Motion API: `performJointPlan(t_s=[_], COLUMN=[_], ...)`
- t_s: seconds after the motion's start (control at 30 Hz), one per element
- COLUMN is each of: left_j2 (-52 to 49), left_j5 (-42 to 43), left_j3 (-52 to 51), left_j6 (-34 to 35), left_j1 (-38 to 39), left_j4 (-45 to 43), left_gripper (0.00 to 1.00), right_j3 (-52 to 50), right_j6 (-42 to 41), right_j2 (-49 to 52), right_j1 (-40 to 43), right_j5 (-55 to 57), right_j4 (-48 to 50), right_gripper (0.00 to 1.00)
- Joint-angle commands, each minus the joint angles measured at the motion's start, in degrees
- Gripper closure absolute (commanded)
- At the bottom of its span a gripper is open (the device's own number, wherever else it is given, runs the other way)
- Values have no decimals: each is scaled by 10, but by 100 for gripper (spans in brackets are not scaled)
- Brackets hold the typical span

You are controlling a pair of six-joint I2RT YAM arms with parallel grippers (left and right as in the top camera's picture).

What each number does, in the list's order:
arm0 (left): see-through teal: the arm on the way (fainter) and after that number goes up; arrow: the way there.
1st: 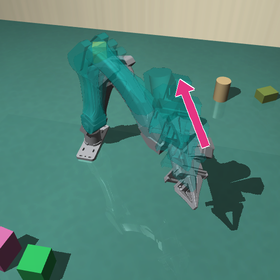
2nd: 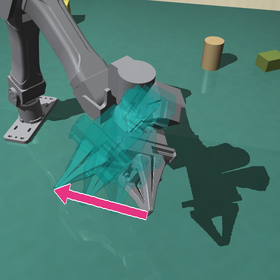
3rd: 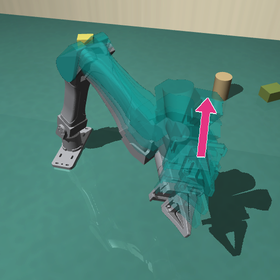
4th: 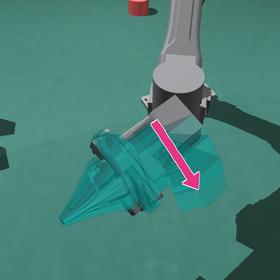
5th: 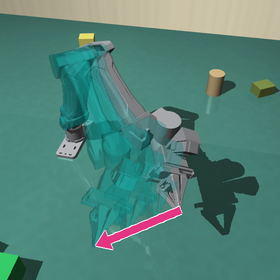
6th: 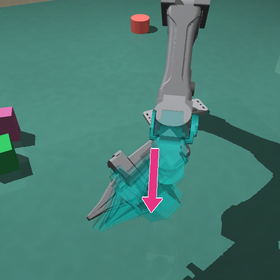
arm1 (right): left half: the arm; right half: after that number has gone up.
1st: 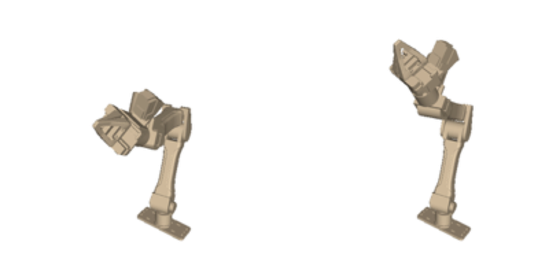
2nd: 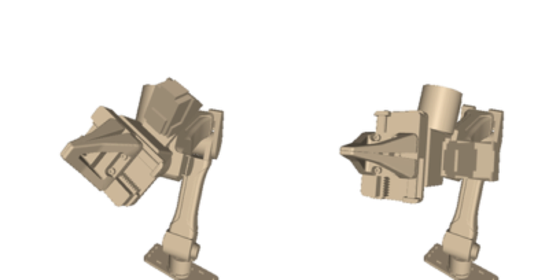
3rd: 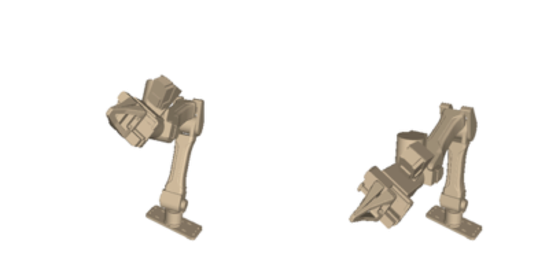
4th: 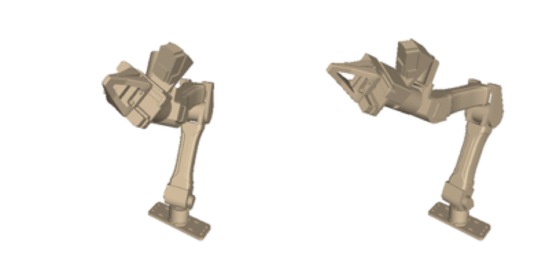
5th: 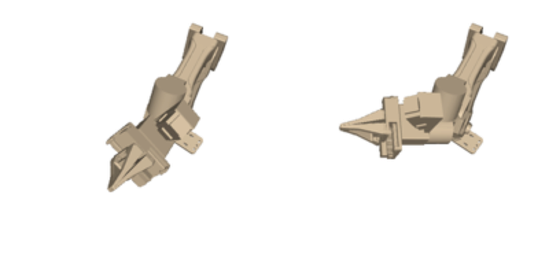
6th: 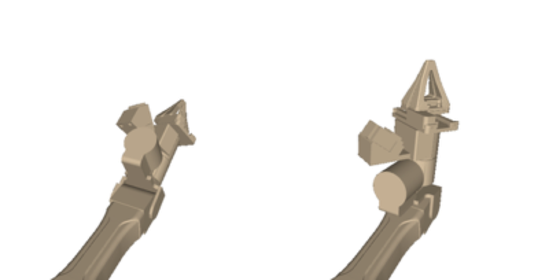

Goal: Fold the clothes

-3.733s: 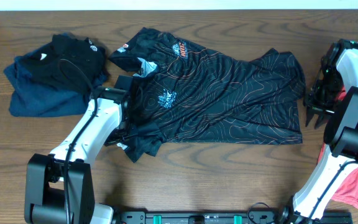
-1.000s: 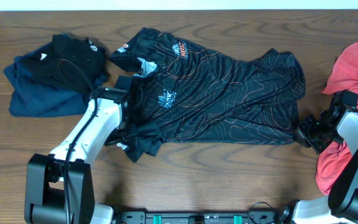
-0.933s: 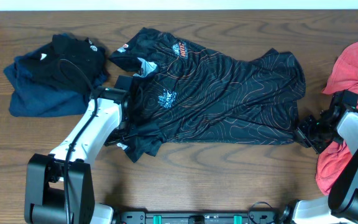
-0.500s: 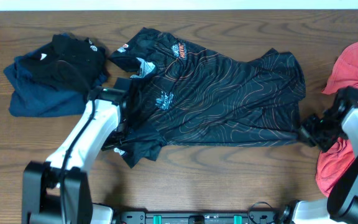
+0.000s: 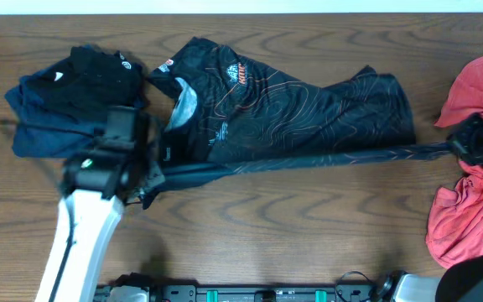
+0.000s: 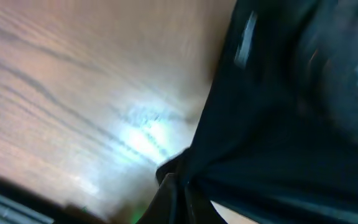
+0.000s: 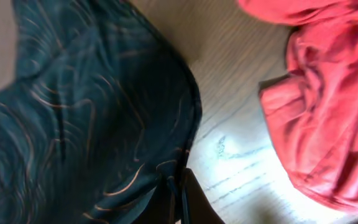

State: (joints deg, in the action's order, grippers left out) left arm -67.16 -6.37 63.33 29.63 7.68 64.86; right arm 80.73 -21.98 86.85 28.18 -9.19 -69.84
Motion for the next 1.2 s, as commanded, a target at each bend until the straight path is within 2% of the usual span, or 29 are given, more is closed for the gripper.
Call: performJointPlan(t_s=[0.0,0.17,0.4,0.5,0.73,0.77,0.83,0.87,0.93,1.0,1.17], left_j2=[51,108,151,141,54,36,-1,-20,-60,-101,-192], left_j5=[30,68,71,84,225,242,268,276,286,299,308], left_j3=[26,27,27,27,25,25,24,24,21,14,8], left_j6=[-16,-20,-43,-42,-41,-41,-41,-41,-41,-41,-41], left_j1=[-28,-35,-35,-35,-28,-25,-14,-8,9,30,85], left_j4=[-11,-54,-104,-97,-89,-83,-67,-58,-42,-36,-57], left_gripper=[94,94,94,94,94,89,62,43,29,20,16], right_j3=[37,48,62,62,62,62,62,62,62,62,62], right_j6=[33,54,61,62,64,64,64,65,67,67,69], right_j2=[-19,-44,-72,-72,-71,-71,-71,-71,-71,-71,-71], right_j1=[27,46,55,55,55,55,55,55,55,55,55], right_j5=[21,21,21,21,21,21,21,21,21,21,21], right_j4=[-12,-21,-24,-28,-30,-30,-31,-31,-30,-30,-30], right_gripper=[99,99,99,99,99,99,99,99,99,99,99])
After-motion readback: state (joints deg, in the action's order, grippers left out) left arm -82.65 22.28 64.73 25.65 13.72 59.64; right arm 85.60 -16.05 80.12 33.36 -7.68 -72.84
